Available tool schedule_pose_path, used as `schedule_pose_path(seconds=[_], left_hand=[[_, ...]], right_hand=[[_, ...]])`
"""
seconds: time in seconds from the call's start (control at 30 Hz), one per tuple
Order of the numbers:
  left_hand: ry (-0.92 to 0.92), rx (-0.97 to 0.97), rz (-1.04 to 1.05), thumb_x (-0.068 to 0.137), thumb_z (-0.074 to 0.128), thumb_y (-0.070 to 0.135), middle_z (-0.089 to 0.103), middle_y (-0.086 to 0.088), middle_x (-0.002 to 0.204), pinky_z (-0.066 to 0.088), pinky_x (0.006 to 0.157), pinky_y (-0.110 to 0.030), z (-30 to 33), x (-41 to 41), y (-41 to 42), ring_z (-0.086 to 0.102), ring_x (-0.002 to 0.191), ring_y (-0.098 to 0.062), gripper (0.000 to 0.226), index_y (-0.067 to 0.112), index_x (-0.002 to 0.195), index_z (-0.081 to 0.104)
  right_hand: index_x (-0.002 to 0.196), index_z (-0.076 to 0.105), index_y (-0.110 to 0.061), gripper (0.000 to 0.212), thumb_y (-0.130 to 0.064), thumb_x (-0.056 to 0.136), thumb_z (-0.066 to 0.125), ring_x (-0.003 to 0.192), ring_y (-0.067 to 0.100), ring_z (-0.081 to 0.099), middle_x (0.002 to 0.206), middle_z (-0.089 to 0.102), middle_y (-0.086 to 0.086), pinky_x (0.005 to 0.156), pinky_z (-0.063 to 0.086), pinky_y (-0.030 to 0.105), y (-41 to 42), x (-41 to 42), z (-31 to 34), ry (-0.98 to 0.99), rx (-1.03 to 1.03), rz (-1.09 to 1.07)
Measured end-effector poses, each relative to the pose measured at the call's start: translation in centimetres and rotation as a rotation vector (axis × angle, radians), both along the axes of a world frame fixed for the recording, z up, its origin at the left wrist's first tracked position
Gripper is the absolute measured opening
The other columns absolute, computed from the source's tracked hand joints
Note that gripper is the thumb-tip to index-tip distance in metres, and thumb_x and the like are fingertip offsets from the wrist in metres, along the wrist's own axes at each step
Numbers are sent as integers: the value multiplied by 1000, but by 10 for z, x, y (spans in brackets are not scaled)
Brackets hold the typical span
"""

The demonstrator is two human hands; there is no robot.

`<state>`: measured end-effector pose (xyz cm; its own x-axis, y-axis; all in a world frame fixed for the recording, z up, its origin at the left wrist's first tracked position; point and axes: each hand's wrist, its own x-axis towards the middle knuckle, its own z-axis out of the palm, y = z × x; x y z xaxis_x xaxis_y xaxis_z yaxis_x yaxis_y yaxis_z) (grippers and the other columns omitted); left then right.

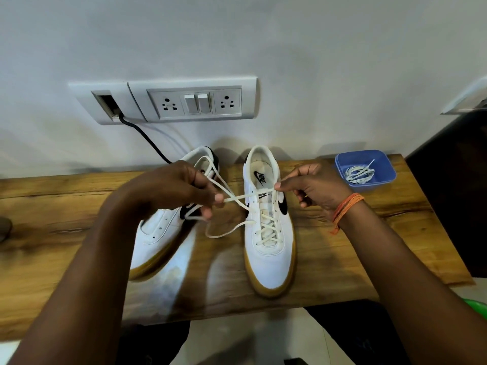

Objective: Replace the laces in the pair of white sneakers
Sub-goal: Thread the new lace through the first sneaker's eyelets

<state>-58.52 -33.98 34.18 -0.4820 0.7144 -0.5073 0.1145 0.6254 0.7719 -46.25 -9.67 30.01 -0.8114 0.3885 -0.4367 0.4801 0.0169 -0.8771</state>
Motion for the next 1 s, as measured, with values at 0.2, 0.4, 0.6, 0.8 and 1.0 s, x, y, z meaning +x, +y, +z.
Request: schedule_pose_path(seconds=[0.2, 0.4, 0.6, 0.8, 1.0], left_hand=[[318, -150, 40, 78, 80, 33, 73, 8, 82, 51, 68, -22, -13, -1, 5, 64, 71, -1, 18, 22, 92, 79], [-140, 328, 287, 87, 71, 10, 71, -5, 70, 49, 48, -17, -30, 41, 55, 66, 54, -11, 21, 3, 107, 70], [-476, 389, 429, 79, 71, 0, 74, -16, 81, 57, 60, -21, -39, 47, 61, 74, 72, -21, 24, -2, 103, 68], [-465, 377, 302, 73, 72, -7, 73, -22, 84, 61, 67, -28, -49, 44, 60, 74, 74, -28, 26, -7, 98, 70], [388, 308, 88, 81, 76, 11, 74, 9, 77, 47, 67, -12, -66, 52, 67, 65, 71, 1, 8, 17, 85, 79]], right_hand=[[82, 70, 2, 19, -10, 74, 82, 42, 9, 43, 52, 53, 3, 41, 38, 20, -13, -2, 2, -69, -13, 107], [84, 68, -7, 20, -10, 71, 83, 47, 11, 41, 55, 50, 3, 47, 37, 22, -16, -4, -2, -95, -206, 57], [75, 70, -12, 12, -9, 73, 82, 50, 10, 45, 58, 53, 3, 49, 40, 22, -10, 0, 1, -125, -217, 147], [85, 75, -8, 19, -10, 69, 85, 60, 13, 53, 71, 63, 6, 50, 43, 23, 4, 7, 8, -165, -38, 324], [91, 73, -8, 30, -12, 66, 88, 68, 12, 58, 74, 64, -3, 56, 49, 21, 28, 10, -3, -199, 478, 268]])
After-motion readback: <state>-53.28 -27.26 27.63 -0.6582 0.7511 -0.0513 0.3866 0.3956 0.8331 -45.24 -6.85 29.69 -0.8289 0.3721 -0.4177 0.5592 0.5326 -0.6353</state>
